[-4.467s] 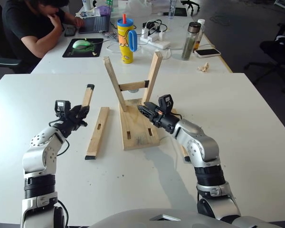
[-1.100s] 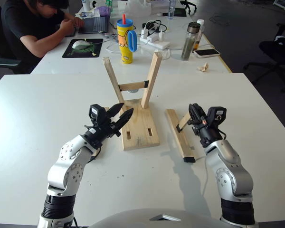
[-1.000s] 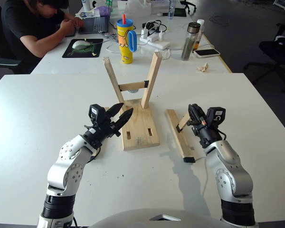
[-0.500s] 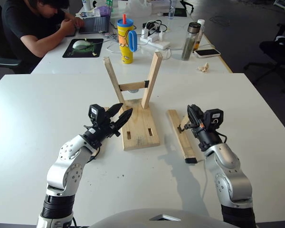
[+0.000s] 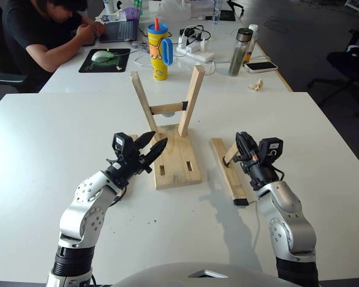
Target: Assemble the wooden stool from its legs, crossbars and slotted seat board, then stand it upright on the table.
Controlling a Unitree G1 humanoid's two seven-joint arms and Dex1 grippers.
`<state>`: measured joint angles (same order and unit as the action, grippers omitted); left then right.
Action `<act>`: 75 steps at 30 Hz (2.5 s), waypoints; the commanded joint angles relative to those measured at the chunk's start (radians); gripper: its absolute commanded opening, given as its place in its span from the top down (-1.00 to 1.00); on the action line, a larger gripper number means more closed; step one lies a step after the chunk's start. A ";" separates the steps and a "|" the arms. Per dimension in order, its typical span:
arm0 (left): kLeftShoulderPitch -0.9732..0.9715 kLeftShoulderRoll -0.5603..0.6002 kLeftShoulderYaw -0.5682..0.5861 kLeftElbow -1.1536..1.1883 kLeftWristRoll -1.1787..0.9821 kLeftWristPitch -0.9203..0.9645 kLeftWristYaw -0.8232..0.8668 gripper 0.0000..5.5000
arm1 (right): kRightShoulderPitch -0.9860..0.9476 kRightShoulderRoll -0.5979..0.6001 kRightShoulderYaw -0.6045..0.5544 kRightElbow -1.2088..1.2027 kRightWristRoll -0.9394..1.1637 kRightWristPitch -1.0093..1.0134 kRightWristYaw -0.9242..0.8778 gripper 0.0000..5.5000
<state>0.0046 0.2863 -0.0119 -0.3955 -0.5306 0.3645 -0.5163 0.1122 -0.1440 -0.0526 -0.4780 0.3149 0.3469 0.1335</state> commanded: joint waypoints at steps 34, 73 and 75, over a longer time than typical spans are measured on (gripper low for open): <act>0.006 0.015 -0.004 -0.012 0.003 0.030 -0.002 0.12 | 0.090 -0.020 0.034 0.202 -0.109 -0.162 0.062 0.85; 0.002 -0.023 -0.021 0.026 0.031 -0.021 0.014 0.12 | -0.483 -0.074 -0.083 0.058 -0.021 0.171 0.016 0.59; 0.000 -0.029 -0.025 0.029 0.036 -0.026 0.017 0.12 | -0.529 -0.087 -0.089 0.091 -0.021 0.182 0.018 0.70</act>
<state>0.0044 0.2656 -0.0294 -0.3767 -0.5088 0.3454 -0.5070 -0.3634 -0.2132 -0.1307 -0.4159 0.2866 0.5061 0.1536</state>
